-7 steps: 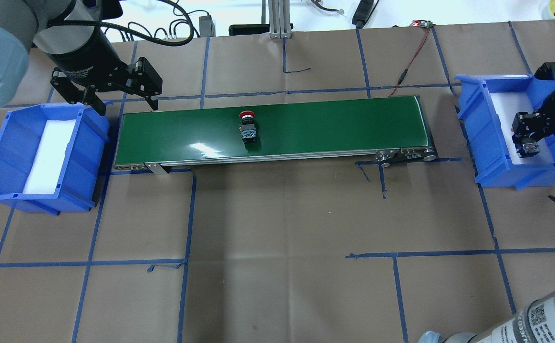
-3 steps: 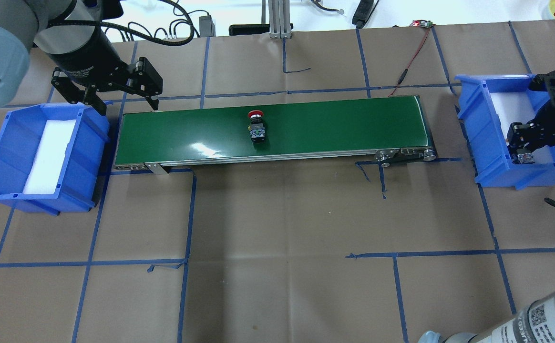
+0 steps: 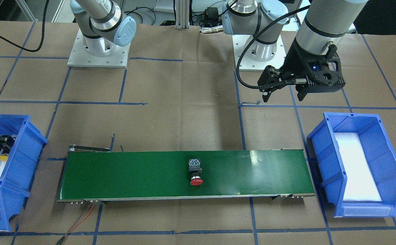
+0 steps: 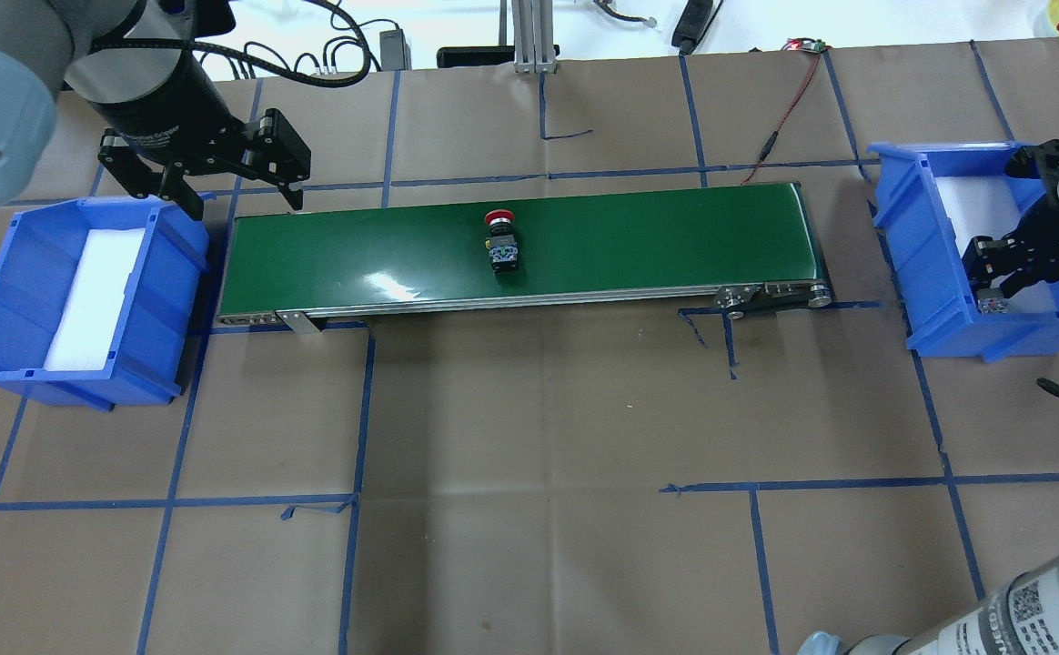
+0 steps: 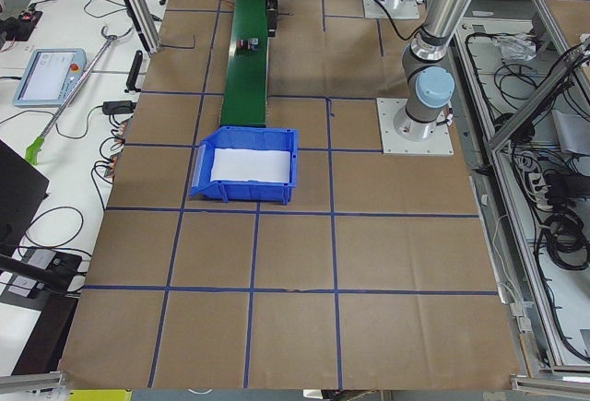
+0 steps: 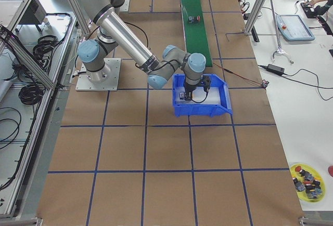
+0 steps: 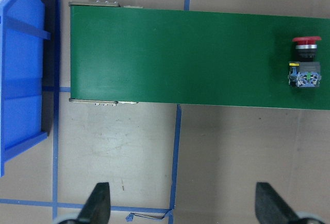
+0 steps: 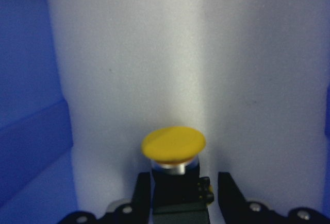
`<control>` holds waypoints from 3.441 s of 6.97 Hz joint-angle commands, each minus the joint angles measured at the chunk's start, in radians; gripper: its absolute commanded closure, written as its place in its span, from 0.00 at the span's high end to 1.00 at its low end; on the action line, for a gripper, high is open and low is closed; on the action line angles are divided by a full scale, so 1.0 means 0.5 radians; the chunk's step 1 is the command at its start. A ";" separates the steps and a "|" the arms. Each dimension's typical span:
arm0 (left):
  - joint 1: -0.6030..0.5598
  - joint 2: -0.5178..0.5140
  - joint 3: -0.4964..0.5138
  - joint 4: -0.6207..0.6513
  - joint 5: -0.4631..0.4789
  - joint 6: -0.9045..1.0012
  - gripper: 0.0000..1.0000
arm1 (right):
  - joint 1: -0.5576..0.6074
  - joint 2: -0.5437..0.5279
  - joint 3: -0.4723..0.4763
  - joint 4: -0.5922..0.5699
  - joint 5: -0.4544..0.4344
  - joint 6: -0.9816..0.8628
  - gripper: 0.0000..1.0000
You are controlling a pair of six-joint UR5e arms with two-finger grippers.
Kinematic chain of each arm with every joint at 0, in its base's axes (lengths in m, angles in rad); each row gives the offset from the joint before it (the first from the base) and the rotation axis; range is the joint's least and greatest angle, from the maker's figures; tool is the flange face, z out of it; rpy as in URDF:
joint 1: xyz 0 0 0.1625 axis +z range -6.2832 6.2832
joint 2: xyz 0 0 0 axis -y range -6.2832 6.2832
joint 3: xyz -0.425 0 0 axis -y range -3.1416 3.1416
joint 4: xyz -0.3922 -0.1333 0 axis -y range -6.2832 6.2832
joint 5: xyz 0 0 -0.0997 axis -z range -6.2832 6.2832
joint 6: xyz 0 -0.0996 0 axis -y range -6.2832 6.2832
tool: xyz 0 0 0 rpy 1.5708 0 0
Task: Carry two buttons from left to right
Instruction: 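Release the yellow button in the bin and raise the right gripper, then move the right gripper over the red button on the conveyor and grasp it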
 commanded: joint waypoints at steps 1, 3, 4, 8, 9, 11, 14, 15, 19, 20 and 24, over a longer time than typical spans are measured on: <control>0.000 0.001 -0.003 0.000 0.003 0.000 1.00 | 0.000 -0.009 -0.020 0.012 0.015 0.007 0.96; 0.000 0.001 -0.009 0.003 0.003 0.000 1.00 | 0.003 -0.042 -0.038 0.018 0.012 0.010 0.96; 0.000 0.001 -0.009 0.000 0.000 0.000 1.00 | 0.009 -0.082 -0.096 0.027 0.000 0.016 0.96; 0.000 0.001 0.000 0.003 0.000 0.000 1.00 | 0.104 -0.284 -0.525 0.376 0.143 0.068 1.00; 0.000 -0.002 0.000 0.003 0.000 0.000 1.00 | 0.135 -0.324 -0.602 0.468 0.183 0.065 1.00; 0.000 -0.002 0.000 0.003 0.000 0.000 1.00 | 0.309 -0.435 -0.661 0.787 0.171 0.199 1.00; 0.000 -0.002 0.007 0.003 0.000 0.000 1.00 | 0.793 -0.469 -0.664 0.757 -0.015 0.791 1.00; 0.000 -0.005 0.007 0.003 -0.003 0.000 1.00 | 0.962 -0.466 -0.664 0.763 -0.143 0.950 1.00; 0.003 -0.005 0.007 0.003 -0.003 0.000 1.00 | 1.203 -0.454 -0.649 0.776 -0.191 1.249 1.00; 0.003 -0.002 0.004 0.003 -0.003 0.000 1.00 | 1.203 -0.441 -0.646 0.769 -0.182 1.249 1.00; 0.003 -0.002 0.000 0.003 0.000 0.009 1.00 | 1.203 -0.435 -0.627 0.766 -0.175 1.256 1.00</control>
